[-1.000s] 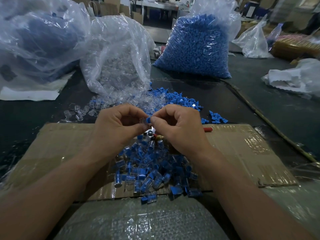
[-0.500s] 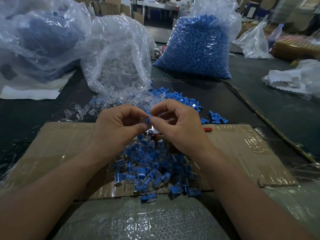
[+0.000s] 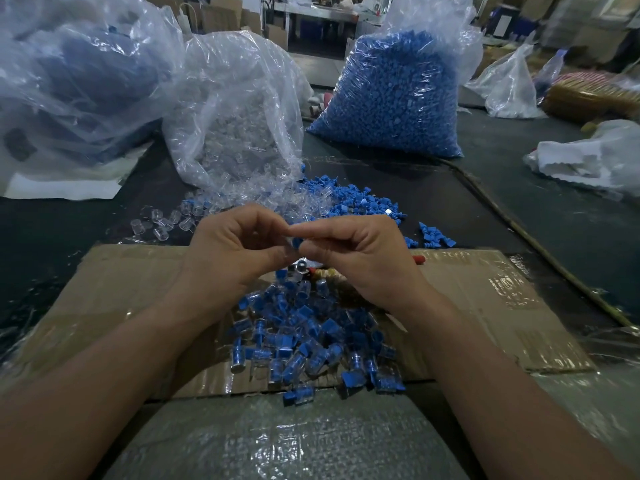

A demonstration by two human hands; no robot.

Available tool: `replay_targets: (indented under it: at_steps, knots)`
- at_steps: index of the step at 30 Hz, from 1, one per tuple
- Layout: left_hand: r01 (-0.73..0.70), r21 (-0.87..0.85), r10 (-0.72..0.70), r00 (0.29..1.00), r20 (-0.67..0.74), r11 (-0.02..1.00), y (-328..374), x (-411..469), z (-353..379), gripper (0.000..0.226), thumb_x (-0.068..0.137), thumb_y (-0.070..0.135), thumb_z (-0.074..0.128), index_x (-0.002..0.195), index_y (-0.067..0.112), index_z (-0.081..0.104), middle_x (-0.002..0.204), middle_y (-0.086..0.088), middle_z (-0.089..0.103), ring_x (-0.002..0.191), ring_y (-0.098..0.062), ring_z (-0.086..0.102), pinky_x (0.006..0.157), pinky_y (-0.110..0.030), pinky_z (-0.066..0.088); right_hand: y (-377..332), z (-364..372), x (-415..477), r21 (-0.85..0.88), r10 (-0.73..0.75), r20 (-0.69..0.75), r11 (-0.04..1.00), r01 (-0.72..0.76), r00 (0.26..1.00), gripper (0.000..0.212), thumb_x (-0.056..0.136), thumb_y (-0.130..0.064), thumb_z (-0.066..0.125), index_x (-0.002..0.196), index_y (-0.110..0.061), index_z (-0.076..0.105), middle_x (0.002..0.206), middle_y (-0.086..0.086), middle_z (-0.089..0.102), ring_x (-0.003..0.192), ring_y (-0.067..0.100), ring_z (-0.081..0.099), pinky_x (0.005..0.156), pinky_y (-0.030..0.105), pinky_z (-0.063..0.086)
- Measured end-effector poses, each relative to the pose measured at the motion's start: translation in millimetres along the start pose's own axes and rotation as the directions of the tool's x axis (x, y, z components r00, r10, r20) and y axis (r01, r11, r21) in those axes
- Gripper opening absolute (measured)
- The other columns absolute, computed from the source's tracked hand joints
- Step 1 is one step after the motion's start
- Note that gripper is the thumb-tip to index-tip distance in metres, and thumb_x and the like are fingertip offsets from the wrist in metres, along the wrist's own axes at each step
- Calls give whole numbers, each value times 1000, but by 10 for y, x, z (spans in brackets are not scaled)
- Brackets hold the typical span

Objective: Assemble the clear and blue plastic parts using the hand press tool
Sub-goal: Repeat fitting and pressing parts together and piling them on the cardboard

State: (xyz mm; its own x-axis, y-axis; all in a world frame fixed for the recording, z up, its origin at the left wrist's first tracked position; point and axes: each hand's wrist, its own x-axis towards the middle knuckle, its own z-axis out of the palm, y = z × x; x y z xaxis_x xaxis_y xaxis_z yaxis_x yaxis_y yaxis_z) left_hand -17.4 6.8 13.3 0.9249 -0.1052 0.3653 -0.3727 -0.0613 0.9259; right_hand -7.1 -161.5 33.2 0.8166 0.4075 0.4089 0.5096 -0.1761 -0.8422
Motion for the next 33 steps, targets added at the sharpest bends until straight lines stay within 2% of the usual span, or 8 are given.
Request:
replay_targets:
  at_steps: [4, 10, 14, 17, 21, 28, 33]
  knots:
    - [13, 24, -14, 1000, 28, 1000, 4, 1, -12, 18, 62, 16, 74, 71, 30, 68, 73, 0, 70, 65, -13, 68, 61, -19, 53, 5, -23, -4, -31, -15, 9, 999, 15, 1000, 38, 74, -4, 69, 110, -10, 59, 90, -3, 67, 84, 5, 65, 78, 20, 53]
    - [59, 23, -60, 998, 35, 998, 31, -3, -10, 18, 62, 14, 72, 70, 29, 69, 73, 0, 70, 65, -11, 68, 61, -16, 52, 21, -42, -4, -73, -17, 39, 997, 20, 999, 41, 73, -4, 70, 111, -12, 58, 90, -5, 67, 85, 7, 66, 79, 23, 54]
    - [95, -15, -94, 994, 48, 995, 75, -14, 9, 15, 65, 11, 69, 72, 24, 71, 74, -3, 72, 66, -14, 69, 61, -16, 52, 36, -40, -10, -133, -67, -8, 989, 66, 998, 37, 73, -3, 71, 107, -13, 62, 84, -12, 64, 80, 0, 63, 75, 16, 51]
    - [117, -97, -111, 991, 69, 988, 111, -18, 11, 13, 68, 10, 64, 79, 14, 70, 74, -10, 72, 66, -21, 69, 59, -19, 53, 43, -42, -6, -205, -108, -37, 974, 98, 993, 30, 73, -3, 70, 103, -5, 68, 86, -8, 64, 80, 0, 62, 75, 14, 50]
    - [186, -127, -182, 983, 39, 974, 129, -12, 32, 15, 62, 16, 66, 76, 9, 66, 68, -10, 71, 59, -19, 68, 53, -19, 53, 45, -20, -11, -277, -146, -18, 951, 136, 989, 27, 74, -1, 70, 101, -1, 69, 91, 6, 70, 83, 10, 65, 78, 22, 54]
    - [258, -167, -252, 966, 56, 952, 137, 7, 7, 5, 55, 14, 67, 60, 15, 69, 61, -10, 68, 52, -18, 65, 50, -20, 52, 47, 16, -15, -300, -212, -13, 933, 198, 977, 24, 72, 0, 71, 96, 0, 70, 86, 8, 71, 80, 12, 64, 72, 25, 55]
    - [270, -180, -257, 962, 92, 946, 119, 15, 8, 9, 52, 19, 70, 61, 18, 71, 60, -9, 68, 53, -17, 66, 49, -19, 51, 42, 15, -20, -329, -254, -15, 914, 235, 967, 21, 71, 0, 69, 92, -1, 71, 82, 9, 71, 77, 14, 64, 70, 27, 54]
